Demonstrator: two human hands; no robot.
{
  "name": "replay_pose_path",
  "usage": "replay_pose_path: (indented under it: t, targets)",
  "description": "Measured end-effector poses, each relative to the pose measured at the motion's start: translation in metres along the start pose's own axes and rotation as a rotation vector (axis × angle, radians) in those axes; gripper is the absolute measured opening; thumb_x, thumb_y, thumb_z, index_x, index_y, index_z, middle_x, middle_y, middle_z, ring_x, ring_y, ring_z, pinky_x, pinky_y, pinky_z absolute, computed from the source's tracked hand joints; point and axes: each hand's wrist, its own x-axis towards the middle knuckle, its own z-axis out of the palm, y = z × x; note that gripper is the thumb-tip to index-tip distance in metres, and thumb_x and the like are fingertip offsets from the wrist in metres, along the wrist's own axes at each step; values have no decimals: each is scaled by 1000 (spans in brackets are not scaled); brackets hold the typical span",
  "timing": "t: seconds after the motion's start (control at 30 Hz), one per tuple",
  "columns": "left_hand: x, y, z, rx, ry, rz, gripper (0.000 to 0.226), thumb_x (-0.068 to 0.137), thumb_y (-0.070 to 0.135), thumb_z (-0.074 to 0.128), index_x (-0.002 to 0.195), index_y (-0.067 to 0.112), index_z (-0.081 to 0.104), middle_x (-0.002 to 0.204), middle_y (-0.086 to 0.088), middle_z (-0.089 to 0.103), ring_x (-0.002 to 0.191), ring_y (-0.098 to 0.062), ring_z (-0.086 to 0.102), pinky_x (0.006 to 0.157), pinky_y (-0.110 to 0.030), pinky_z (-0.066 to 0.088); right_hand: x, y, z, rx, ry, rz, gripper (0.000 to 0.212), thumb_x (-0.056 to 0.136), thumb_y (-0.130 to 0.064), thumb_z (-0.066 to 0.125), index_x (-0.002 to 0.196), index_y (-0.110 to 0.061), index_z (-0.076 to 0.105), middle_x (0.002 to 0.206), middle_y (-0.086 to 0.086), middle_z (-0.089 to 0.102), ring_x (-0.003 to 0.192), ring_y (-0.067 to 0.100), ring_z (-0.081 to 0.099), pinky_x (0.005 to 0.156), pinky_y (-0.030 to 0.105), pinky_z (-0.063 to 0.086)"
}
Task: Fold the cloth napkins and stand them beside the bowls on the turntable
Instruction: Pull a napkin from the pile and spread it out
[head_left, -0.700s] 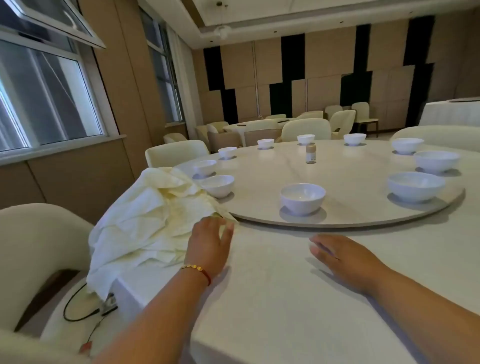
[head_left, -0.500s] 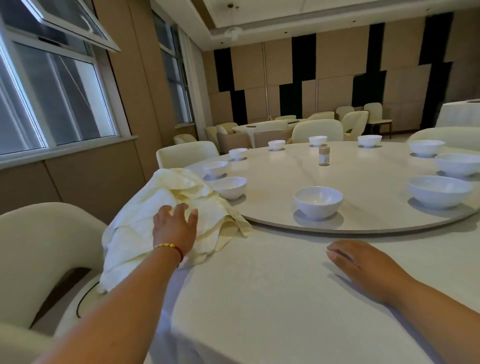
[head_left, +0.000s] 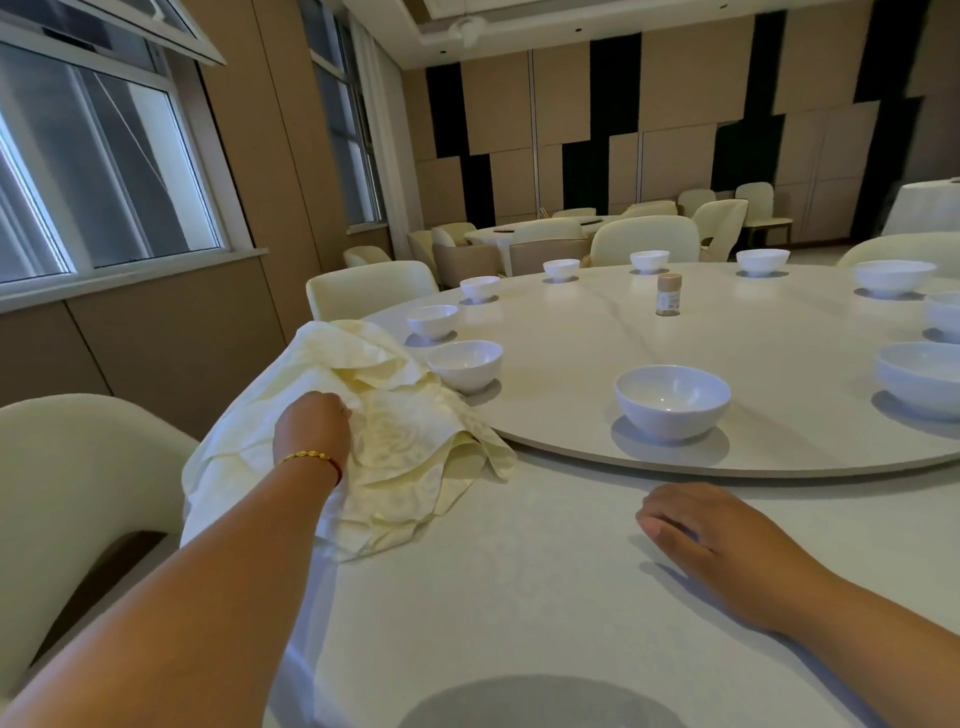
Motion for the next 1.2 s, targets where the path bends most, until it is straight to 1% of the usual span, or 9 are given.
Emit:
replay_pose_path:
  t: [0.2, 0.33, 0.43, 0.6, 0.73, 0.87, 0.93, 1.07, 1.2]
  targets:
    - [-15, 33, -14, -237, -118, 153, 22, 96, 19, 51, 87, 8, 68, 86, -5, 66, 80, -23, 55, 69, -29, 39, 0, -3, -2, 59, -3, 7, 33, 96, -47, 39, 64, -47, 43, 75, -19, 50, 72, 7, 48, 61, 20, 37]
    - [-45, 71, -26, -351, -356, 345, 20, 94, 20, 58, 78, 14, 70, 71, 1, 66, 72, -16, 60, 69, -24, 43, -2, 0, -3, 148, 25, 68, 41, 91, -53, 36, 68, -21, 48, 72, -1, 52, 68, 15, 50, 62, 33, 41]
    - [-76, 104, -29, -494, -499, 424, 20, 92, 15, 60, 75, 11, 69, 66, 1, 64, 62, -11, 58, 68, -18, 47, -7, -3, -10, 261, 85, 144, 42, 96, -41, 43, 74, -7, 53, 75, 8, 58, 73, 24, 54, 64, 34, 39]
    - [-130, 161, -21, -781, -694, 430, 24, 92, 15, 62, 68, 21, 66, 70, 4, 63, 65, -8, 57, 79, -29, 52, -18, -11, -41, 431, 441, 306, 25, 98, -24, 46, 85, -13, 64, 87, 5, 67, 86, 21, 60, 78, 37, 46]
    - [-179, 197, -13, -1072, -986, 303, 21, 90, 18, 62, 70, 20, 66, 72, -2, 56, 73, -20, 49, 72, -35, 44, -25, -7, -69, 527, 737, 347, 27, 99, -30, 42, 81, -24, 62, 82, -8, 66, 80, 10, 59, 70, 29, 43]
    - [-213, 213, -10, -1222, -1283, 382, 23, 96, 6, 52, 79, 7, 67, 82, -5, 65, 84, -19, 60, 94, -36, 49, -31, 3, -82, 580, 815, 369, 37, 96, -37, 39, 78, -15, 63, 77, 2, 65, 75, 16, 58, 71, 30, 45]
    - [-216, 212, -11, -1241, -1177, 343, 26, 97, 13, 53, 77, 6, 68, 77, -3, 65, 77, -15, 59, 86, -30, 50, -27, 10, -84, 530, 733, 409, 40, 101, -35, 36, 80, -14, 63, 79, 1, 65, 78, 18, 58, 73, 32, 44]
    - [-197, 192, 0, -803, -424, 527, 13, 91, 35, 58, 87, 25, 65, 89, 10, 60, 76, 0, 51, 73, -13, 38, -12, 18, -83, 257, 356, 475, 49, 103, -41, 25, 105, -11, 63, 104, 5, 65, 101, 26, 58, 84, 34, 40]
    - [-177, 172, 19, -543, -361, 457, 43, 86, 51, 59, 120, 24, 57, 114, 7, 52, 105, -9, 49, 91, -21, 40, -5, 23, -67, 25, 71, 442, 55, 101, -49, 20, 118, -12, 57, 113, 12, 63, 105, 33, 57, 86, 37, 43]
